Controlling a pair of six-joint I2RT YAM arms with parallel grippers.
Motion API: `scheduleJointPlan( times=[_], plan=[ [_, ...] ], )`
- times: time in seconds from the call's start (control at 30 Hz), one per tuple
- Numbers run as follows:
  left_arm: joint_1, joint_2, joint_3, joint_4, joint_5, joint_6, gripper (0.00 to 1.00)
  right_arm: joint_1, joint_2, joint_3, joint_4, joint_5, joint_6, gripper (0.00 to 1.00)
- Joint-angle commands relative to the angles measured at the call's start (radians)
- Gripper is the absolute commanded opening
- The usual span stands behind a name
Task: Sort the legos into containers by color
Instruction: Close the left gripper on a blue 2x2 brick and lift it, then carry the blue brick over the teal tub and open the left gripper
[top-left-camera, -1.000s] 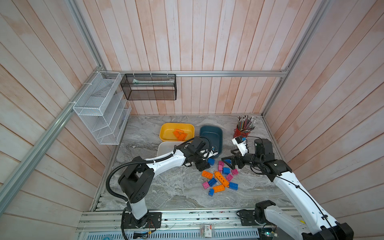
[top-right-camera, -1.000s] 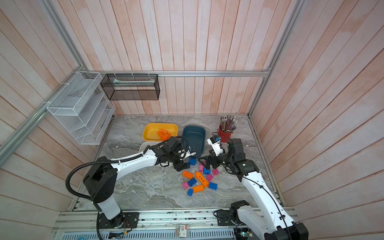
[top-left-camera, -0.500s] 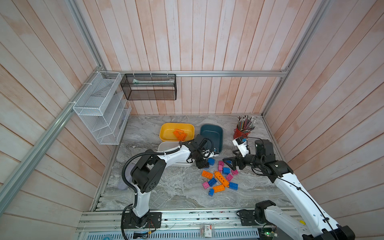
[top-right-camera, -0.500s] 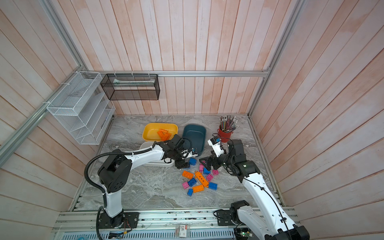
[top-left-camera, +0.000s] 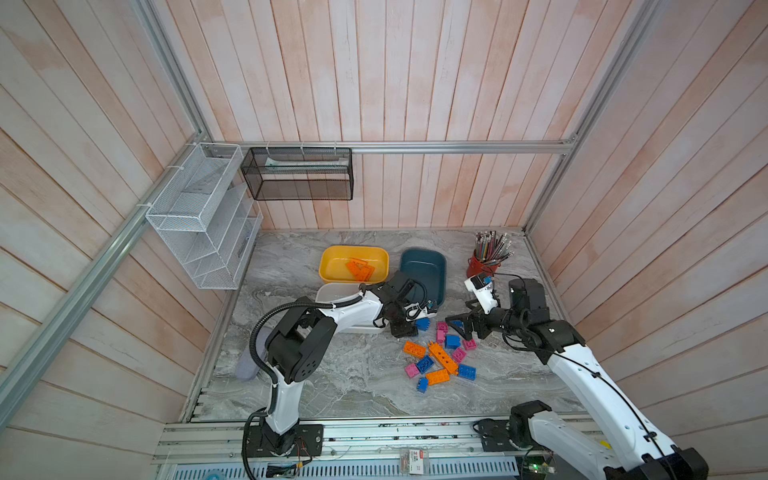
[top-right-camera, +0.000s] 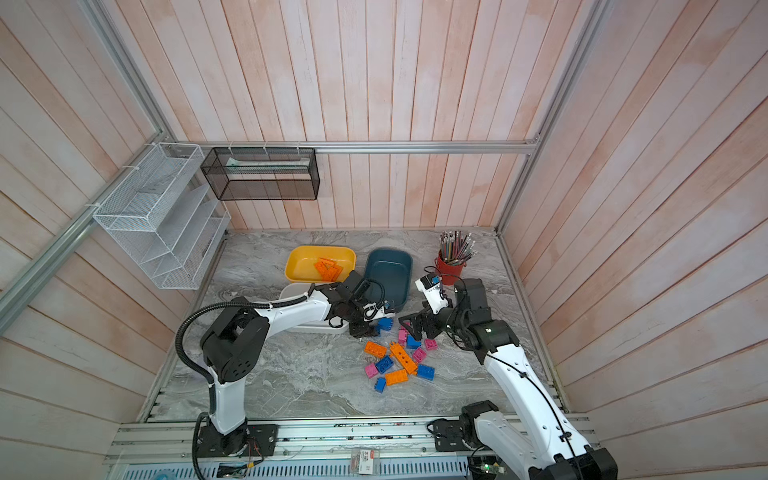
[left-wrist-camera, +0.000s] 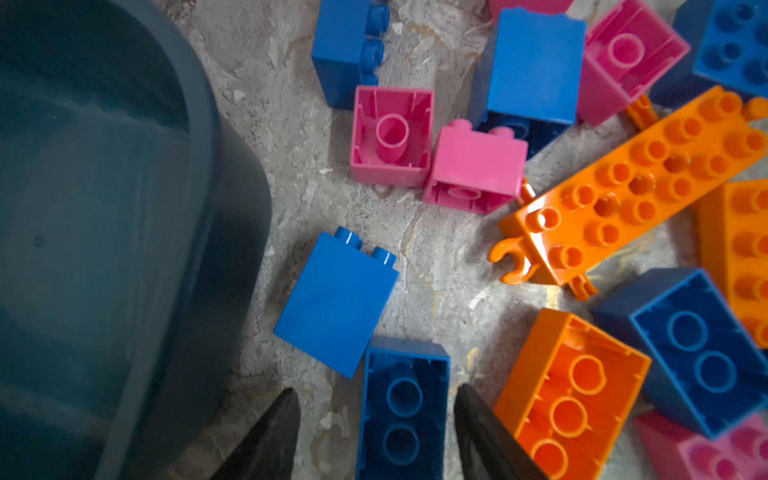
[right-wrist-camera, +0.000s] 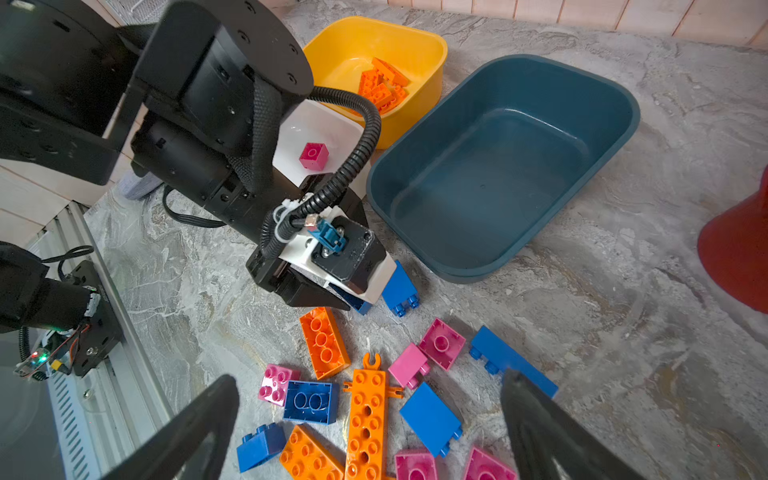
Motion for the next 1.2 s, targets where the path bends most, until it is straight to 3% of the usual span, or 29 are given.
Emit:
scheduleJointPlan(
  times=[0.0, 0.4, 0.57, 0.97, 1.17],
  plan=[
    [-0.004, 0.026, -0.010, -0.005, 0.010, 0.028, 0.62, -0.003, 0.005, 0.002, -0.023, 0.005, -0.010, 0.98],
    [-0.004, 0.044, -0.014, -0.008, -0.011, 0.031, 0.43, -0.004, 0.018, 0.002, -0.015, 0.006, -0.004, 0.98],
    [-0.007, 0.029, 0.008, -0.051, 0.013, 0.020, 0.28, -0.003, 0.015, 0.005, -0.018, 0.011, -0.002, 0.98],
    [0.025, -0.126, 0.161, -0.203, 0.112, -0.054, 0.28, -0.031, 0.005, 0.031, 0.039, 0.009, 0.022, 0.98],
    [0.086, -0.036, 0.305, -0.141, 0.057, -0.077, 0.29, -0.063, 0.002, 0.027, 0.092, -0.008, 0.053, 0.98]
  ],
)
